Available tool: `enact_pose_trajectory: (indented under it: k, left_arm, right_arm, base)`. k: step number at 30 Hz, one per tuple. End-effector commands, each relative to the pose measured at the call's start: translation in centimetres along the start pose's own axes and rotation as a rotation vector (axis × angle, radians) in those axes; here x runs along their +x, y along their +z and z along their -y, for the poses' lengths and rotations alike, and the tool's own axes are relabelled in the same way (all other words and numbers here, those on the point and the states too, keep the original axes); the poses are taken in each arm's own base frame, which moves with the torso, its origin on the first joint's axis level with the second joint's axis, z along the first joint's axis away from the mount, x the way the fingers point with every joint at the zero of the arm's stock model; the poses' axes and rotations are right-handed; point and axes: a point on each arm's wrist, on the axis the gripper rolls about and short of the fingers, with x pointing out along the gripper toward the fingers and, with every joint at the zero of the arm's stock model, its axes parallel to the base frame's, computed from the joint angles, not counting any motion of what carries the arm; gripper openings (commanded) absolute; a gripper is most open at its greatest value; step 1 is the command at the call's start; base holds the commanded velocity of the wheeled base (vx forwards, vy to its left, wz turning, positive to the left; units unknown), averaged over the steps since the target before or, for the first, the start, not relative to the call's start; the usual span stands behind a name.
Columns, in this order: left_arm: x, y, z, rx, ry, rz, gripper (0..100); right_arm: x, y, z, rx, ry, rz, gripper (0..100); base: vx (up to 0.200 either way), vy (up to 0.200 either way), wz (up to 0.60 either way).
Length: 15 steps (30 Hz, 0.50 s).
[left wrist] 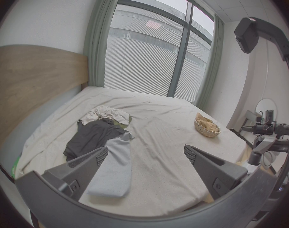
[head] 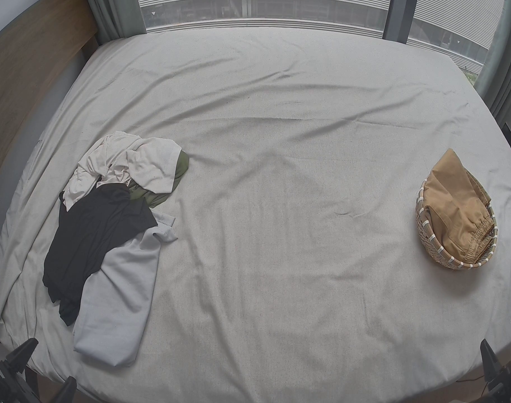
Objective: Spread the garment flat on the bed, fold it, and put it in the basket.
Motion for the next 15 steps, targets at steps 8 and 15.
enact_pose_trajectory:
  k: [8,15]
  left_arm:
    - [-0.54,-0.63,-0.24,0.054,0.239,0.074,100]
    - [-0.66,-0.73,-0.37,0.094,0.312,0.038,100]
  right_arm:
    - [-0.13,-0.08,-0.02,-0.003,-0.022,0.068,100]
    - [-0.14,-0.08,-0.01,-0.002,-0.022,0.07,100]
  base:
    - [0.0,0.0,0.0]
    - [0.0,0.0,0.0]
